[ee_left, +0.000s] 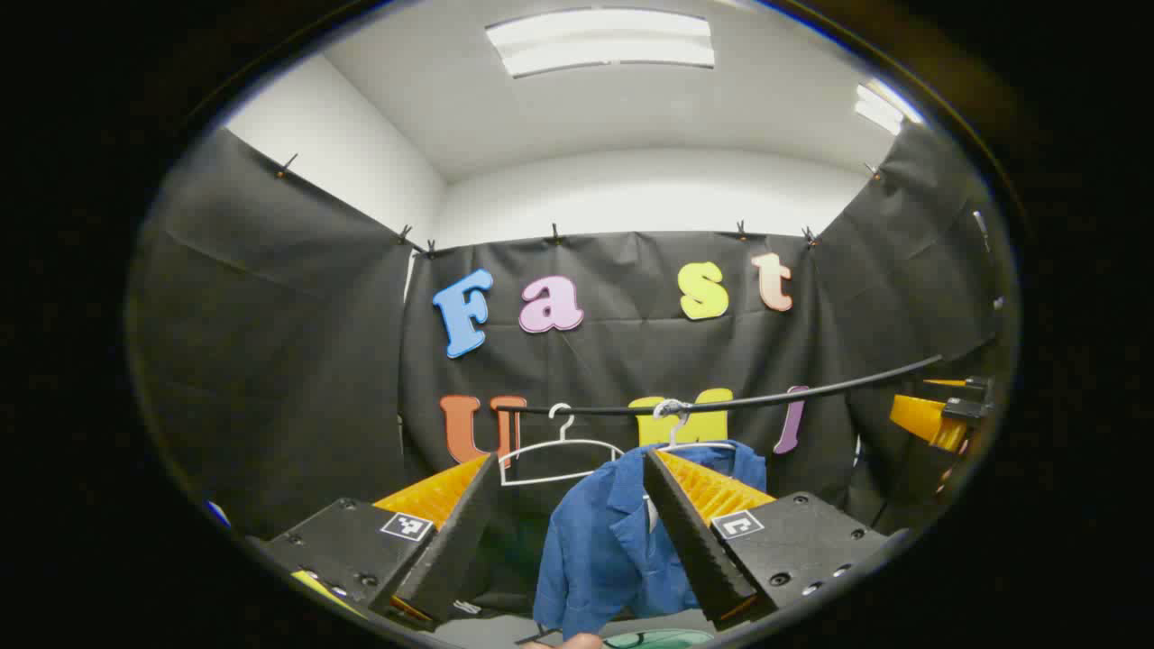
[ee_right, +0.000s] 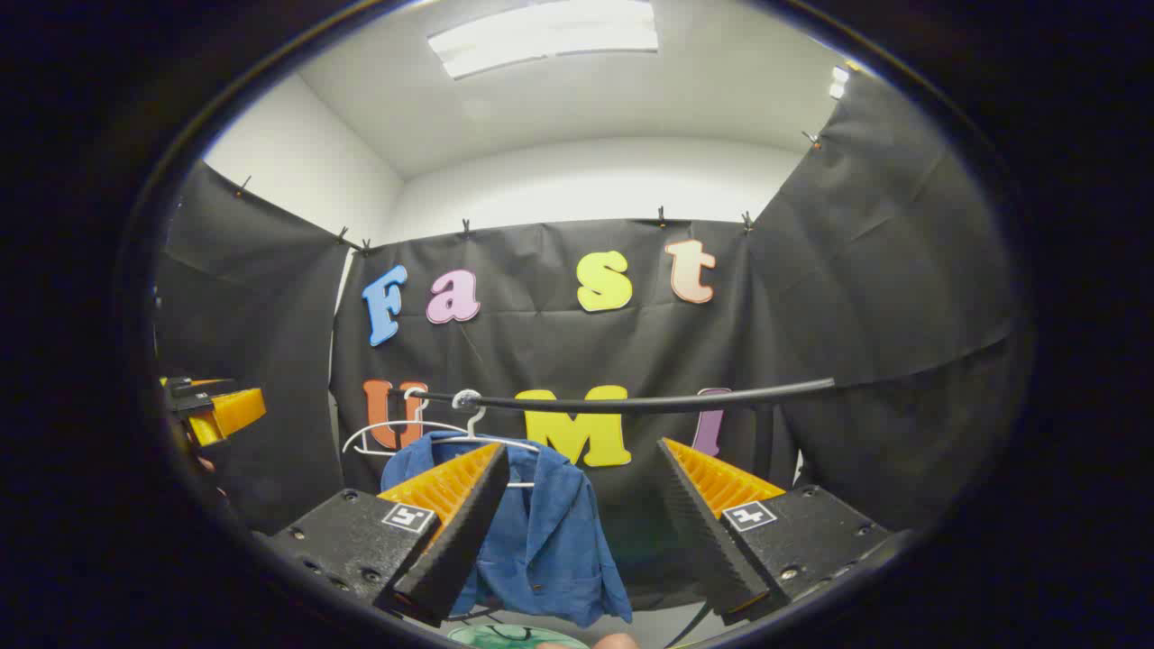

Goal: Grasp the clothes on the hanger with both hands and then place them into the laundry hamper below.

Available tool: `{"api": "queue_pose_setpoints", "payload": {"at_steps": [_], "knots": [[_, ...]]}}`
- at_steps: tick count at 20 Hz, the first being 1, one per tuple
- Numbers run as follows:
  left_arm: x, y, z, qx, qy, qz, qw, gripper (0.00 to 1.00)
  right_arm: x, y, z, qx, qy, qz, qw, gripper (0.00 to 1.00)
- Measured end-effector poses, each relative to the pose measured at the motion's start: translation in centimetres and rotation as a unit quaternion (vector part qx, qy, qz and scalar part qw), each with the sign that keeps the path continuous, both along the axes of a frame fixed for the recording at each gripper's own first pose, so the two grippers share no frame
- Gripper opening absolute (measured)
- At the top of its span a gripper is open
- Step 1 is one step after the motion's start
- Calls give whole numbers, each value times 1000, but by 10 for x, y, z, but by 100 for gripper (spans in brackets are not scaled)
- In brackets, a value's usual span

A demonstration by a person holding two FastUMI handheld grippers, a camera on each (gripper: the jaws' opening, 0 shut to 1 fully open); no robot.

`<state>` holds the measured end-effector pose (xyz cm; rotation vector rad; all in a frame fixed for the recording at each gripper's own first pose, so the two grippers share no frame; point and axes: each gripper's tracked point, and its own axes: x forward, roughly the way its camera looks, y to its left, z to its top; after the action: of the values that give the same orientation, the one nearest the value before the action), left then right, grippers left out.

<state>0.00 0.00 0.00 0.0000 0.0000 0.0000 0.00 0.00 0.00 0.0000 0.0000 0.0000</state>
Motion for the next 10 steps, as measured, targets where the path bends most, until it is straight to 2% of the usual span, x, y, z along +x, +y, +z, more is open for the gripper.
{"api": "queue_pose_setpoints", "payload": {"at_steps": [10], "knots": [[4, 19, -5, 13, -2, 12, 1000, 100, 24, 23, -10, -15, 3, 14, 1000, 100]]}}
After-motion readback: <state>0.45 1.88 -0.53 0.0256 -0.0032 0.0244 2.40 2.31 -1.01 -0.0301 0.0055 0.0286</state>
